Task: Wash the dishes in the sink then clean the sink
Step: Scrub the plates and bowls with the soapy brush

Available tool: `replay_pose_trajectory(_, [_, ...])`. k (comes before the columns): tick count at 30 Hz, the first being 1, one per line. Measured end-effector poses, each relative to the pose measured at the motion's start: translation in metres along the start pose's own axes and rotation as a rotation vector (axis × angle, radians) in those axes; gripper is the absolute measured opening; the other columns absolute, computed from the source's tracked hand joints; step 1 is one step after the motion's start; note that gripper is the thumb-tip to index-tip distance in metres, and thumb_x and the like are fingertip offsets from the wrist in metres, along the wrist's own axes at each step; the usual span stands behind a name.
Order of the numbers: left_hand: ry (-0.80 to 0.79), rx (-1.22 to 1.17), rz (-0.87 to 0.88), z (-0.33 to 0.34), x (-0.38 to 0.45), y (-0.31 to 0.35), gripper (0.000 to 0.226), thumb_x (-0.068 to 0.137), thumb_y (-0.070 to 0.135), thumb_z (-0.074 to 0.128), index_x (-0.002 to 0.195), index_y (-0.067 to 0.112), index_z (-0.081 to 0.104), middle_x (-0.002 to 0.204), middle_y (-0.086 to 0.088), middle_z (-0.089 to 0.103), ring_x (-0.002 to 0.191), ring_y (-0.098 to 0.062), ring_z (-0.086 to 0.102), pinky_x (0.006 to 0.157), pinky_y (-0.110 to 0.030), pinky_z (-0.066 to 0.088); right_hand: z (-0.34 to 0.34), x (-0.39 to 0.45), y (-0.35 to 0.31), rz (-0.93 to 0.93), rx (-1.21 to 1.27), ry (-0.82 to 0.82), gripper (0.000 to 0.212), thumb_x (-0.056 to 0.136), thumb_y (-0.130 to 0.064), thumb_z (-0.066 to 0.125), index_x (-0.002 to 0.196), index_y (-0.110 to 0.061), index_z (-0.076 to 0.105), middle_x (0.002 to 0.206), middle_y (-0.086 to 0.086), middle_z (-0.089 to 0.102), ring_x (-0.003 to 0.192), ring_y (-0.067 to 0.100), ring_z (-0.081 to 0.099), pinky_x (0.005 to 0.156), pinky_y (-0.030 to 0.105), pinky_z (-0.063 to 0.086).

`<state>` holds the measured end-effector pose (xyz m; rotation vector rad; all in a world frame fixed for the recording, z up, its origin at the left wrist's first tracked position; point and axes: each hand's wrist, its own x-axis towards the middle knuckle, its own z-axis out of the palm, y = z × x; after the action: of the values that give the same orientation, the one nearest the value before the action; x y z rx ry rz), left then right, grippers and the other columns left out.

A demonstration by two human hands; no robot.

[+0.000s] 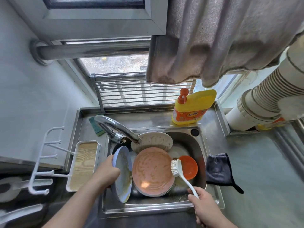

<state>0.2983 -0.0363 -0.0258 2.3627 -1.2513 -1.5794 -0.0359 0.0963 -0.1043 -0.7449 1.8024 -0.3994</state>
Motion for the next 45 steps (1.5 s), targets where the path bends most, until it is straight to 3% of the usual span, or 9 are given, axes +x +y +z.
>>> replay_pose_trajectory(8, [0.027,-0.102,-0.030,-0.023,-0.011,-0.001,0.048,0.085,-0.012,0.041,0.106,0.025,0.065,0.085,-0.009,0.076,0.060,-0.023,0.074,0.045,-0.031,0.053,0.001,-0.002,0.000,0.004,-0.026,0.009,0.011,0.095,-0.015,0.066,0.104,-0.021,0.068,0.056,0.008,0.060,0.036,0.026,0.054,0.036,0.024,0.038])
replay_pose_trajectory(13, [0.003,-0.039,-0.004,0.004,0.013,-0.014,0.039,0.083,-0.004,0.046,0.105,0.025,0.062,0.100,-0.012,0.073,0.083,-0.033,0.077,0.063,-0.054,0.065,0.000,-0.007,-0.002,0.036,0.031,0.007,0.011,0.096,-0.014,0.065,0.102,-0.022,0.067,0.059,0.012,0.058,0.036,0.026,0.052,0.034,0.024,0.037])
replay_pose_trajectory(16, [0.028,0.092,0.078,0.046,0.044,-0.026,0.033,0.078,0.011,0.052,0.103,0.029,0.061,0.099,-0.003,0.071,0.092,-0.025,0.070,0.079,-0.045,0.062,-0.002,-0.006,0.002,0.057,0.056,0.050,0.012,0.093,-0.009,0.068,0.100,-0.018,0.071,0.060,0.005,0.062,0.039,0.014,0.051,0.038,0.023,0.039])
replay_pose_trajectory(19, [0.053,0.132,0.091,0.080,0.068,-0.029,0.046,0.086,0.016,0.057,0.128,0.035,0.064,0.112,-0.004,0.068,0.100,-0.025,0.065,0.083,-0.032,0.052,-0.003,-0.007,0.003,0.069,0.063,0.074,0.013,0.088,-0.004,0.072,0.093,-0.015,0.076,0.059,0.000,0.066,0.047,0.009,0.054,0.055,0.023,0.042])
replay_pose_trajectory(25, [0.056,0.335,0.070,0.112,0.123,-0.016,0.051,0.094,0.040,0.054,0.144,0.033,0.049,0.145,-0.013,0.050,0.131,-0.037,0.052,0.107,-0.043,0.047,-0.006,-0.007,-0.005,0.027,0.068,0.106,0.017,0.084,0.002,0.075,0.086,-0.015,0.077,0.063,-0.002,0.072,0.053,0.008,0.062,0.053,0.012,0.044])
replay_pose_trajectory(30, [0.052,0.388,0.083,0.123,0.155,0.013,0.042,0.094,0.039,0.060,0.133,0.023,0.059,0.131,-0.007,0.064,0.122,-0.028,0.062,0.098,-0.034,0.050,-0.014,0.003,-0.005,0.008,0.071,0.108,0.023,0.083,0.005,0.076,0.081,-0.018,0.076,0.058,-0.010,0.070,0.051,-0.004,0.061,0.058,0.009,0.045])
replay_pose_trajectory(37, [-0.010,0.703,0.175,0.121,0.170,0.029,0.034,0.091,0.042,0.060,0.118,0.023,0.068,0.118,-0.003,0.069,0.109,-0.024,0.069,0.086,-0.031,0.056,-0.020,0.004,0.000,0.039,0.101,0.169,0.017,0.084,0.001,0.076,0.086,-0.015,0.079,0.061,-0.002,0.069,0.045,0.004,0.057,0.049,0.012,0.042])
replay_pose_trajectory(42, [-0.095,0.579,0.294,0.113,0.148,0.027,0.039,0.085,0.030,0.061,0.123,0.029,0.066,0.116,-0.005,0.073,0.107,-0.027,0.069,0.076,-0.025,0.047,-0.016,0.011,-0.004,0.060,0.150,0.182,0.018,0.086,0.005,0.072,0.089,-0.012,0.078,0.060,-0.007,0.071,0.048,0.004,0.059,0.057,0.019,0.044])
replay_pose_trajectory(45, [-0.156,0.387,0.349,0.102,0.123,0.018,0.042,0.074,0.018,0.059,0.114,0.029,0.061,0.108,0.000,0.071,0.101,-0.025,0.066,0.081,-0.031,0.055,-0.019,0.016,-0.006,0.066,0.166,0.172,0.017,0.088,0.002,0.072,0.091,-0.014,0.077,0.060,-0.002,0.069,0.044,0.006,0.056,0.051,0.017,0.043])
